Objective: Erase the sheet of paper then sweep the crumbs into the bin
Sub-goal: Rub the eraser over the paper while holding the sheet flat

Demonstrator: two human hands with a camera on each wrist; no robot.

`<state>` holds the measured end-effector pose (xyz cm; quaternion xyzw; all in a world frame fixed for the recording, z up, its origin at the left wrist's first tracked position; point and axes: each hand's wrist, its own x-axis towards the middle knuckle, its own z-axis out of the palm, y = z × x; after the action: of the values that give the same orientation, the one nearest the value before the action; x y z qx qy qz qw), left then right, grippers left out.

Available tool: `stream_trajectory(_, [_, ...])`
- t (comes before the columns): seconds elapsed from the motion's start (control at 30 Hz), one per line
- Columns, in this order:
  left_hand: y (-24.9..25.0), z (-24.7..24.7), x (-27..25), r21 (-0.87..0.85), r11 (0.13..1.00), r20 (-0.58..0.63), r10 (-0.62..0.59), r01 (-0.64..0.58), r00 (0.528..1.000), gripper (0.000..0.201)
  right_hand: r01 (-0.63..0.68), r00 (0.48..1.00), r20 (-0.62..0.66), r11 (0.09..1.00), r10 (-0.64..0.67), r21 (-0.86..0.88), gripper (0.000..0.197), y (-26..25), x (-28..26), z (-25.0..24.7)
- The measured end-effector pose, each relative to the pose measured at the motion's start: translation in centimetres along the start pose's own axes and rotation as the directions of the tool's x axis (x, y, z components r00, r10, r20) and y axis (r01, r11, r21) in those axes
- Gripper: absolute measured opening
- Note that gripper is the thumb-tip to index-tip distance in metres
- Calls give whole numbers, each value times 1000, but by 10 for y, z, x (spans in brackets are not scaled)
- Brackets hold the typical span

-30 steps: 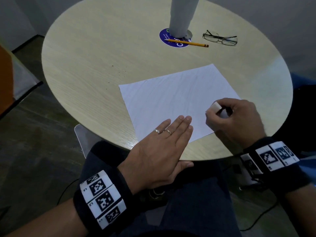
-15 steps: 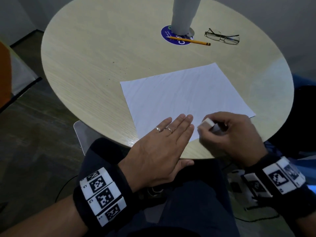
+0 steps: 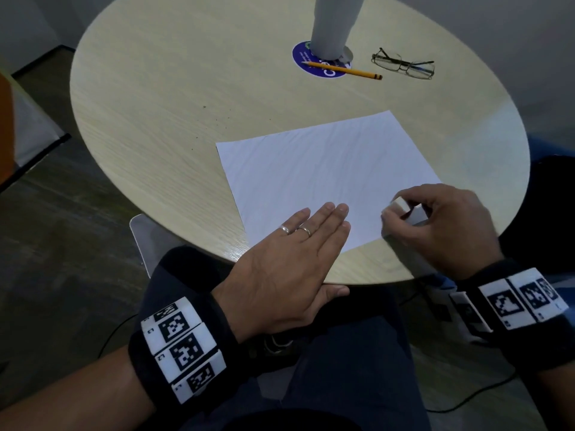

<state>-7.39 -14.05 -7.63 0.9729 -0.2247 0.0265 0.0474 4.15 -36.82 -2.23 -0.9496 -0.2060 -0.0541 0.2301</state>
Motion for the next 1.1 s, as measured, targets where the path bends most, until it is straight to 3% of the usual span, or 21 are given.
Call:
stream_trajectory(0.13, [-1,1,0,-7,1000,-10,0,0,1000,83,101,987,107,986,-116,135,16,-28,-22,16])
stream_trajectory(0.2, [-1,1,1,-6,1000,1,1,-1,1000,83,-6,993,115,988,-12,152,16,-16,-13,11])
stream_trajectory(0.27, [-1,0,1,-8,1000,1,-2,2,1000,84,-44,997,73,998,41,49,12,1,-1,2])
stream_trajectory(0.33, [-1,0,0,-10,1000,-2,-4,4,1000,84,10,1000,6,999,-10,-51,16,0,3,1])
stream_trajectory(0.47, [-1,1,0,-10,1000,-4,-5,5,1000,84,165,983,78,986,-163,-16,13,-32,-19,17])
stream_trajectory(0.6, [-1,0,0,-5,1000,2,-3,3,1000,84,9,995,96,1000,-8,-12,11,-7,1,1])
stream_trajectory(0.7, [-1,0,1,-17,1000,11,-5,5,1000,84,69,996,67,996,-66,-49,13,-11,2,-1])
stream_trajectory(0.8, [-1,0,1,-14,1000,9,-6,6,1000,84,140,982,125,990,-140,7,15,-31,-19,11])
stream_trajectory(0.93, [0,0,0,-13,1000,4,-4,4,1000,85,-25,995,96,999,29,-37,12,-5,-2,-2])
stream_trajectory(1.0, [0,-1,0,-17,1000,8,-5,5,1000,85,19,999,46,997,-16,-70,12,-5,-1,-4])
stream_trajectory(1.1, [-1,0,0,-30,1000,1,-5,5,1000,84,142,984,115,990,-138,-26,15,-32,-18,10])
